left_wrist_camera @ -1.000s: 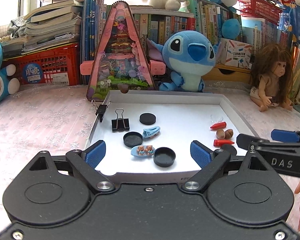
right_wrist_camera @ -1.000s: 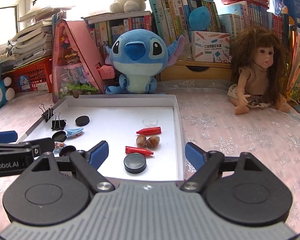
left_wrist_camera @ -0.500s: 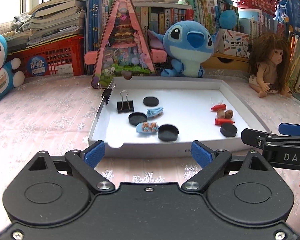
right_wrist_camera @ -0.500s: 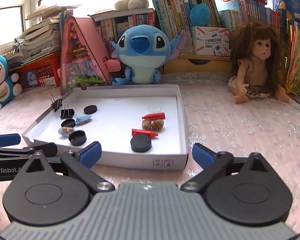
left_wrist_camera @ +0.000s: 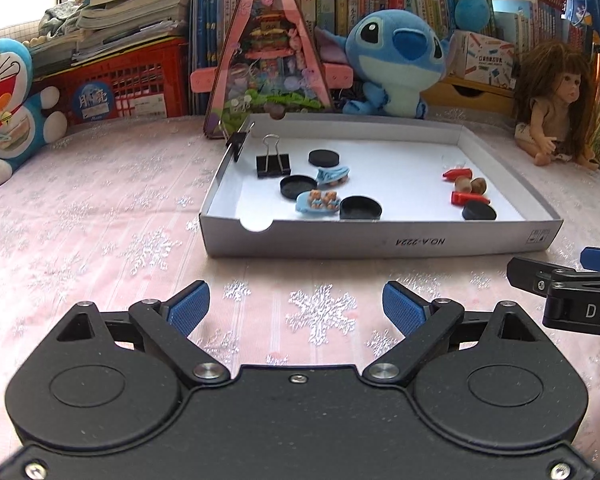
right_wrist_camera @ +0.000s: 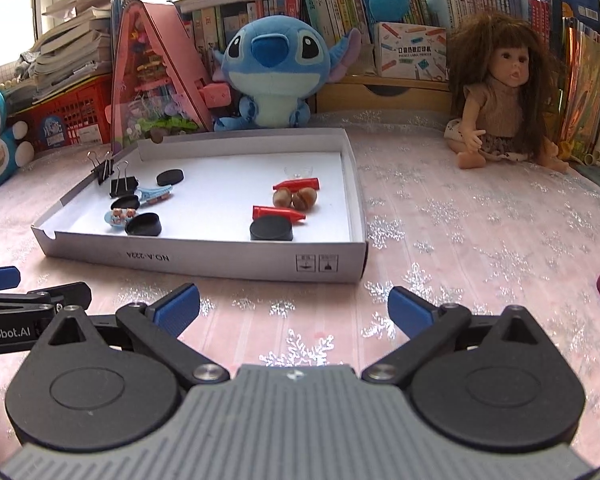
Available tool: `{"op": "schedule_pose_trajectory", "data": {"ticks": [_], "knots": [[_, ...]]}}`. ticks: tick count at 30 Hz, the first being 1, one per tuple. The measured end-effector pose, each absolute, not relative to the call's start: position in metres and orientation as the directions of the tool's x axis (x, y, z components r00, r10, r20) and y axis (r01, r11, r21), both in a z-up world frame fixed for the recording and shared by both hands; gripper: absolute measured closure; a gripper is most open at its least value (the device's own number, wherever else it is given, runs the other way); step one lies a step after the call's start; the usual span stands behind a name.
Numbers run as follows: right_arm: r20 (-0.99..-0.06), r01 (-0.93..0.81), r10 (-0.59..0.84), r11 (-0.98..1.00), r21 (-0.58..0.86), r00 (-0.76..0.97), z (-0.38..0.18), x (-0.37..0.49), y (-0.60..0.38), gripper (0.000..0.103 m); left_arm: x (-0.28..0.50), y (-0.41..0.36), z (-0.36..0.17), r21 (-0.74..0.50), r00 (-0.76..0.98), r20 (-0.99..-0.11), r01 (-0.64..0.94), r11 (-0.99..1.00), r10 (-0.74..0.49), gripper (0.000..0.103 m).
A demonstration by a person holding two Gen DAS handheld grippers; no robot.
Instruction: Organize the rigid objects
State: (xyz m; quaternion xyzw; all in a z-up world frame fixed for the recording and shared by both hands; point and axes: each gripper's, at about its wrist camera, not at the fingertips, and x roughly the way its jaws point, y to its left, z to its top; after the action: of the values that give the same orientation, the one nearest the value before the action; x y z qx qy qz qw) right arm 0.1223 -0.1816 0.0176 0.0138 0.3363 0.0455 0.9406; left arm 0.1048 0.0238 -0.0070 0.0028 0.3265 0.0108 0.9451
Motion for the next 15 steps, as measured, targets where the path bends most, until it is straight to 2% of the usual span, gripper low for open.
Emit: {"op": "schedule_pose_trajectory", "data": {"ticks": [15], "knots": [[-0.670,-0.053,0.063,0.998,0.036,0.739,0.004,0.125,-0.180,0.000,0.108,0.022,-0.018,0.036,0.776,-0.627,-0.053,0.998,0.064,0.006]]}}
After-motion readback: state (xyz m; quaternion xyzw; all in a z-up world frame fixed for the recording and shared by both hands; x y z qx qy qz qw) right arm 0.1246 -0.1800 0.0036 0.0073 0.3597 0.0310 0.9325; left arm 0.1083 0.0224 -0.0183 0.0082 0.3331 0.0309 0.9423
